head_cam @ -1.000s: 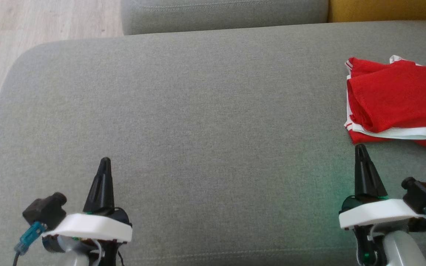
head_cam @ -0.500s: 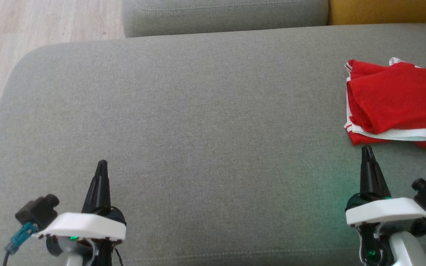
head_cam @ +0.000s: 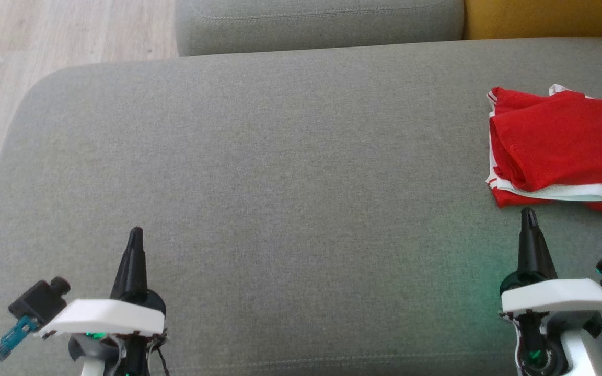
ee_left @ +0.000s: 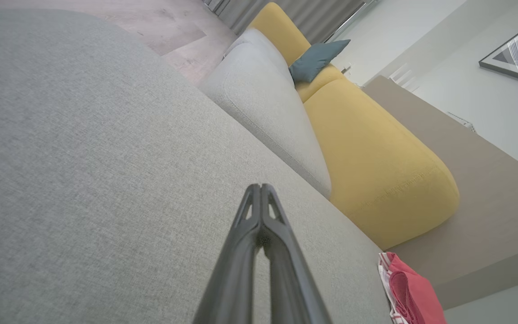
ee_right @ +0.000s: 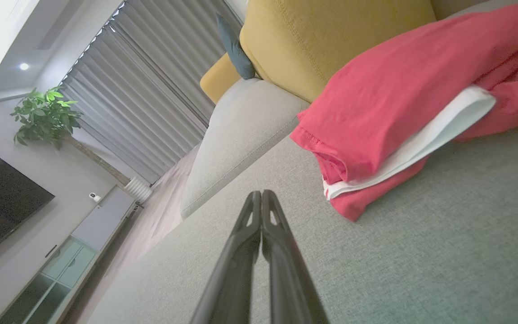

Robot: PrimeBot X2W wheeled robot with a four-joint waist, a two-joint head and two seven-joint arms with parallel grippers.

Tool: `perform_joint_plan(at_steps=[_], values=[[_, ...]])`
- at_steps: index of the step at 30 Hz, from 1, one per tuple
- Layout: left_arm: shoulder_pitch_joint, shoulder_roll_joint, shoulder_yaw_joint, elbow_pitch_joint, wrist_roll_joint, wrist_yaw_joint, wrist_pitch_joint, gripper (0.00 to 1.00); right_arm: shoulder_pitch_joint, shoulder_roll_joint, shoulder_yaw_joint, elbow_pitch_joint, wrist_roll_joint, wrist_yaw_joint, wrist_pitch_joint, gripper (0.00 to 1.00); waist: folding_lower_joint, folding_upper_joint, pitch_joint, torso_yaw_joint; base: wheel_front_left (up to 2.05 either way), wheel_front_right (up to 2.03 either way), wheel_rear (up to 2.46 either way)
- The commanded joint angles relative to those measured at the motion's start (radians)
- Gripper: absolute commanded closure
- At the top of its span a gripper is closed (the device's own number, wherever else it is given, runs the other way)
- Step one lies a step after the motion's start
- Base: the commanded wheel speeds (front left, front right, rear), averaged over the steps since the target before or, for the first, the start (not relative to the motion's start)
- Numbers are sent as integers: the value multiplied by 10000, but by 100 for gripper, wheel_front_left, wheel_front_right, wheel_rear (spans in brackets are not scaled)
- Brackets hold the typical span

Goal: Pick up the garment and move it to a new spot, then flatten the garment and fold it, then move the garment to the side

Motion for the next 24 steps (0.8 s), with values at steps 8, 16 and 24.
perform_joint_plan(at_steps=[8, 16, 24], values=[[-602, 184, 345, -155, -993, -126, 241, 100, -459, -215, -17, -321, 1118, 30, 274, 100, 0, 0, -56, 13, 0, 0, 0], [-661, 205, 478, -56, -1832, -181, 463, 100, -466, -228, -93, -318, 2059, 35, 492, 100, 0, 0, -111, 25, 0, 0, 0], [-721, 222, 617, 45, -2667, -237, 690, 100, -473, -237, -174, -316, 2997, 39, 714, 100, 0, 0, -166, 38, 0, 0, 0]])
